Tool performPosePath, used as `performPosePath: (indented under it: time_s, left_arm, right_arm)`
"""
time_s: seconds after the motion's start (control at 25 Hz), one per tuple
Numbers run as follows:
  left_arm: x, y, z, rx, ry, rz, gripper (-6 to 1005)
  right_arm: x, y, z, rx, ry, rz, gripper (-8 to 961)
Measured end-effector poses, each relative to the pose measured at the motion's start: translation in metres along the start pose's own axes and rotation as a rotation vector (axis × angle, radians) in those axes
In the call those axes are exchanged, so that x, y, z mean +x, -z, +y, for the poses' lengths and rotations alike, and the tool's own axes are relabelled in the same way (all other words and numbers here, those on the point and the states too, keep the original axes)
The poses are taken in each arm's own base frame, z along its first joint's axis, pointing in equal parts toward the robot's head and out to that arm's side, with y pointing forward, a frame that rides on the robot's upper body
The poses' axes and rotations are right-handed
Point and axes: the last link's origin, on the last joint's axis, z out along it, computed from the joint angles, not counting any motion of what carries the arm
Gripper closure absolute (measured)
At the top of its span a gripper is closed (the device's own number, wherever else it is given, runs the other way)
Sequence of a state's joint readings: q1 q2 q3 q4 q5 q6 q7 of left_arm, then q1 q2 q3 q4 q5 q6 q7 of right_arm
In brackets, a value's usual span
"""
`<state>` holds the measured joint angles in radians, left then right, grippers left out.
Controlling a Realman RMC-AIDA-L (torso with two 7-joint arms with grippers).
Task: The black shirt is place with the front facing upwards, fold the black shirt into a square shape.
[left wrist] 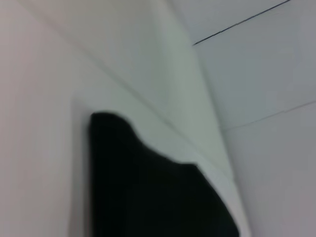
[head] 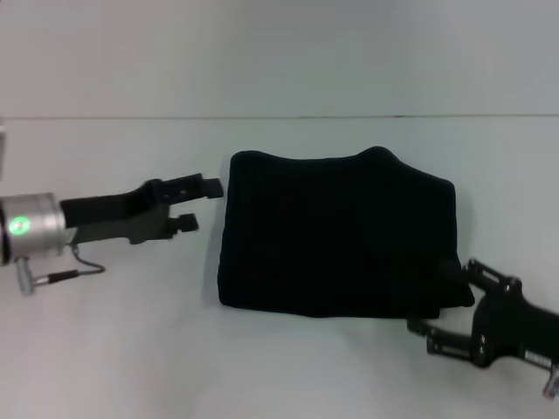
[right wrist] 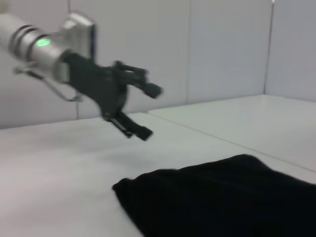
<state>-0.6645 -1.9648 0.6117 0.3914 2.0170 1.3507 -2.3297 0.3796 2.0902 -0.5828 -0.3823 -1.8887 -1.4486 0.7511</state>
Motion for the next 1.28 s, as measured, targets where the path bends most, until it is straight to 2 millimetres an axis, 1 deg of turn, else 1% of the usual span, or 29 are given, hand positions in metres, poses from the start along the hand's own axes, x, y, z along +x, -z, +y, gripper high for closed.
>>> performPosePath:
  time_s: [0.08,0.2,0.32,0.48,1.0,1.28]
  left_arm:
    - [0.004,-0.009,0.002,0.052,0.003,-0.037,85]
    - [0.010,-0.024,0.002,0.133,-0.010,-0.048,90]
    - [0.014,-0.036,0.005,0.179,-0.033,-0.046,95]
    - [0.013,-0.051,0.007,0.217,-0.049,-0.044,102]
    - [0.002,-0.072,0.005,0.262,-0.068,-0.049,125]
    - [0.000,-0.076,0.005,0.266,-0.074,-0.040,137]
  right_arm:
    - [0.006,0.003,0.009,-0.009,0.004,-0.001,8]
    - [0.015,0.006,0.021,-0.016,0.012,0.002,8]
    - [0.021,0.010,0.027,-0.011,0.015,0.010,9]
    - [0.024,0.011,0.029,-0.007,0.009,0.017,8]
    - [0.024,0.012,0.028,0.001,0.004,0.015,9]
    - [0.023,0.010,0.028,-0.001,0.005,0.013,8]
